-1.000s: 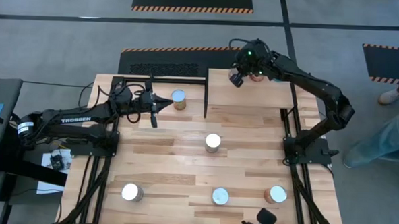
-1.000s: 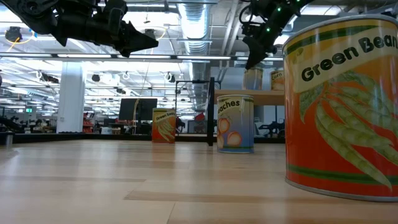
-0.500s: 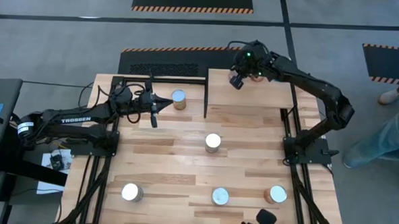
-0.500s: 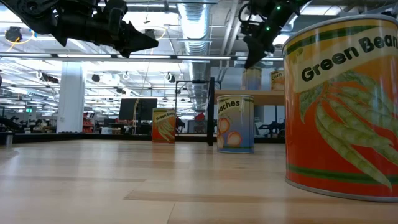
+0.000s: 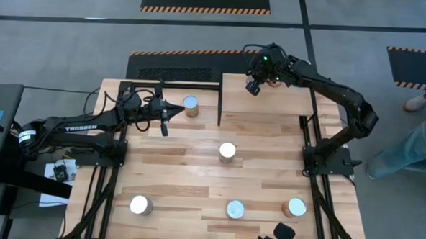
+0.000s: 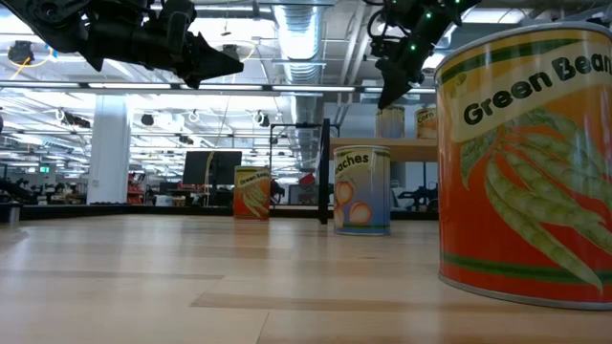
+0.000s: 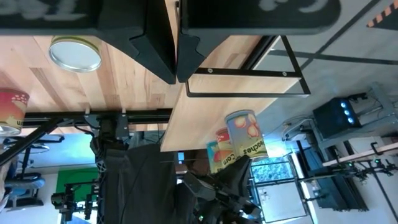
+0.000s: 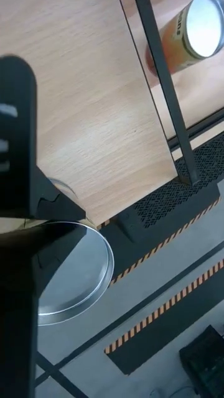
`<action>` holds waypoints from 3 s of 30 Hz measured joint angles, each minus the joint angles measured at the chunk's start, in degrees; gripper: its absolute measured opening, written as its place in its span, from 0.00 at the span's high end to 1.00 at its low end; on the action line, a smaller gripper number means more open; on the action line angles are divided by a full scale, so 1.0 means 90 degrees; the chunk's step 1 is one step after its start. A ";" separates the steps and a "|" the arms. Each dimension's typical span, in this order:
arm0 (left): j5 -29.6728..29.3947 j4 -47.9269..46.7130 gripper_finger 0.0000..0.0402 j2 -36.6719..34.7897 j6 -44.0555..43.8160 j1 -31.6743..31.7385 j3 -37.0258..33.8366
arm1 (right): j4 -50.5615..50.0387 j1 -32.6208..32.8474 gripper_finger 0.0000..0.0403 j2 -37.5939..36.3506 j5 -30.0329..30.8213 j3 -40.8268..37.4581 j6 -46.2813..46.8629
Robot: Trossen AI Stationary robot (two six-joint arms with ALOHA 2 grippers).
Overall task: Pick and place cans onto a shelf
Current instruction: Put the top canned peaches on the shelf, then put the top canned green peas on the shelf
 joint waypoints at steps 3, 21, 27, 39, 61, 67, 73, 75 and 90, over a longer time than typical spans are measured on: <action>0.0001 0.0000 0.99 0.0000 0.0000 0.0000 0.0000 | 0.0005 0.0001 0.84 0.0000 0.0099 0.0000 0.0004; 0.0003 -0.0160 0.99 0.0002 0.0032 -0.0001 0.0002 | -0.0211 0.1121 0.83 -0.0969 0.0752 -0.0067 -0.0241; 0.0003 -0.0230 0.99 0.0002 0.0044 0.0001 0.0002 | 0.0580 0.1910 0.97 -0.1646 0.0799 -0.1479 -0.0222; 0.0042 -0.0771 0.99 0.0038 0.0243 -0.0001 0.0005 | 0.3060 0.3778 0.97 -0.2522 0.0612 -0.3913 0.0559; -0.1982 -0.2427 0.71 0.2992 0.1619 0.0004 0.1676 | 0.3192 0.4605 0.97 -0.2504 0.0670 -0.3915 0.0571; -0.2505 -0.2563 0.73 0.3610 0.2080 0.0023 0.2079 | 0.3175 0.4610 0.97 -0.2501 0.0670 -0.3915 0.0571; -0.2569 -0.2805 0.81 0.4040 0.2273 0.0137 0.2404 | 0.3124 0.4612 0.97 -0.2501 0.0668 -0.3914 0.0571; -0.2519 -0.2987 0.88 0.4045 0.2391 0.0157 0.2474 | 0.3122 0.4614 0.97 -0.2499 0.0668 -0.3912 0.0571; -0.1673 -0.4916 1.00 0.3238 0.2847 0.0328 0.4184 | 0.2308 0.4872 0.99 -0.2523 0.0635 -0.4039 0.0721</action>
